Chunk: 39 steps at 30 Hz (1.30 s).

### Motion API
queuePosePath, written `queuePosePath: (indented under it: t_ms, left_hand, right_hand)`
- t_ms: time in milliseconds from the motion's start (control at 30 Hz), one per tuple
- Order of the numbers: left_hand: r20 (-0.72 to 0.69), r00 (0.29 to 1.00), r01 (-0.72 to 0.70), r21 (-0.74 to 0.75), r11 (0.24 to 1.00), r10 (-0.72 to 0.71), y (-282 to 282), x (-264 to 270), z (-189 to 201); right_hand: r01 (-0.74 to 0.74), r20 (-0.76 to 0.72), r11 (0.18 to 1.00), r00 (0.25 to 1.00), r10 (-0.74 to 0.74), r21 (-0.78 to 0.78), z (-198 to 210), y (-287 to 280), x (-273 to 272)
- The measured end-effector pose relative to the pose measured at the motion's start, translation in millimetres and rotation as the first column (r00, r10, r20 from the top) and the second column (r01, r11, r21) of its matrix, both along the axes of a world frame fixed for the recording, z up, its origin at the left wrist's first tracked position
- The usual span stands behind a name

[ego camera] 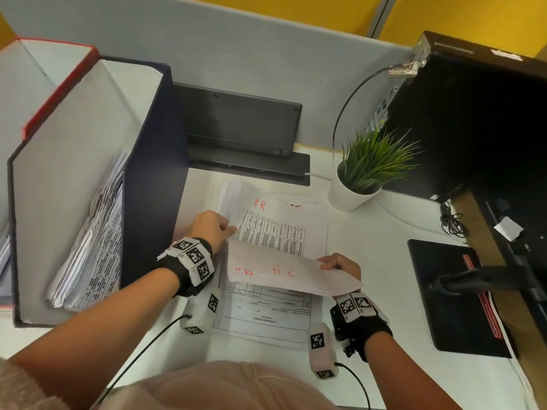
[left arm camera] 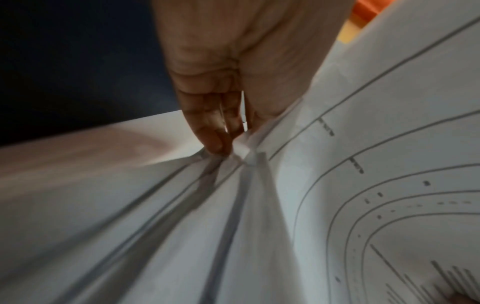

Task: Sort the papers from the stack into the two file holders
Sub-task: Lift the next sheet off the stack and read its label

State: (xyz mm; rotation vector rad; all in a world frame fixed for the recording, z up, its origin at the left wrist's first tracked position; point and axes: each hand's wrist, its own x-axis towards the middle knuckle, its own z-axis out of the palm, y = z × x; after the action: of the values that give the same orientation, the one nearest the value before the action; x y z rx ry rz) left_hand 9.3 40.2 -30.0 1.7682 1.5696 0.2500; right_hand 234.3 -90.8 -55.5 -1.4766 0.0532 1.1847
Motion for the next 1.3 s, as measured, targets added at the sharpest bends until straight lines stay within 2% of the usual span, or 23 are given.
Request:
queuePosePath:
  t_ms: [33, 100, 167, 233, 300, 333, 367, 433, 500, 633, 700, 767, 833, 900, 933, 1000, 1100, 1200, 1300]
  left_hand:
    - [0.038, 0.999, 0.006, 0.026, 1.0, -0.007, -2, -1, -2]
    - [0.195, 0.98, -0.049, 0.072, 0.996, 0.034, -8, -2, -4]
    - [0.373, 0.922, -0.124, 0.031, 0.992, 0.104, -15, -1, -1]
    - [0.503, 0.851, -0.138, -0.058, 0.989, 0.149, -19, 0, 1]
    - [0.557, 0.807, -0.153, -0.121, 0.981, 0.194, -23, 1, 3]
    - [0.574, 0.786, -0.169, -0.157, 0.973, 0.229, -25, 1, 5]
    - [0.589, 0.765, -0.183, -0.188, 0.965, 0.26, -27, 1, 8]
    - [0.63, 0.718, -0.182, -0.238, 0.954, 0.294, -28, 1, 12]
    - [0.665, 0.675, -0.165, -0.288, 0.943, 0.321, -29, 3, 15]
    - [0.665, 0.658, -0.16, -0.335, 0.928, 0.354, -29, 4, 15]
    - [0.652, 0.662, -0.158, -0.361, 0.919, 0.369, -26, 3, 15]
    - [0.606, 0.684, -0.17, -0.408, 0.897, 0.406, -23, 2, 11]
    - [0.546, 0.723, -0.2, -0.421, 0.885, 0.423, -17, 3, 5]
    - [0.447, 0.798, -0.262, -0.346, 0.901, 0.404, -9, 3, 2]
    - [0.365, 0.849, -0.286, -0.291, 0.913, 0.382, -4, 1, 0]
    - [0.15, 0.943, -0.261, -0.221, 0.94, 0.298, 4, -3, -4]
    - [-0.07, 0.984, -0.178, -0.201, 0.963, 0.167, 12, -2, -5]
    - [-0.16, 0.985, -0.084, -0.132, 0.988, 0.063, 14, 7, -5]
    - [-0.138, 0.99, -0.045, -0.069, 0.997, 0.035, 13, 11, -6]
  right_hand:
    - [-0.014, -0.024, 1.0, 1.0, 0.013, -0.017, 1, -1, 0]
    - [-0.013, 0.019, 0.999, 1.0, 0.013, -0.032, -1, -2, 1]
    - [0.014, 0.092, 1.0, 0.996, -0.015, 0.009, -3, -3, 1]
    - [-0.079, 0.309, 0.996, 0.949, 0.066, 0.03, -7, -4, 2]
    - [-0.232, 0.581, 0.967, 0.774, 0.25, -0.107, -7, -5, 1]
    - [-0.259, 0.631, 0.957, 0.723, 0.281, -0.129, -8, -5, 1]
    - [-0.271, 0.65, 0.956, 0.707, 0.277, -0.111, -9, -7, 1]
    - [-0.29, 0.635, 0.956, 0.729, 0.254, -0.05, -9, -7, 0]
    - [-0.316, 0.658, 0.947, 0.701, 0.274, -0.057, -7, -6, 0]
    - [-0.359, 0.69, 0.932, 0.663, 0.291, -0.049, -4, -6, -2]
    - [-0.349, 0.687, 0.935, 0.668, 0.288, -0.053, -3, -7, -2]
    - [-0.342, 0.642, 0.937, 0.703, 0.306, -0.072, -3, -6, -1]
    - [-0.292, 0.488, 0.954, 0.824, 0.288, -0.07, -2, -3, 1]
    - [-0.147, 0.251, 0.989, 0.959, 0.135, 0.029, -1, -1, 1]
    - [-0.085, 0.147, 0.993, 0.986, 0.073, 0.078, 0, -1, 1]
    - [-0.06, 0.048, 0.994, 0.997, 0.056, 0.091, 4, -2, -2]
    - [-0.053, 0.023, 0.995, 0.998, 0.052, 0.083, 7, -4, -4]
    - [-0.026, 0.016, 0.999, 1.0, 0.025, 0.039, 5, -3, -3]
    - [0.003, 0.013, 1.0, 1.0, -0.004, 0.023, 2, -2, -2]
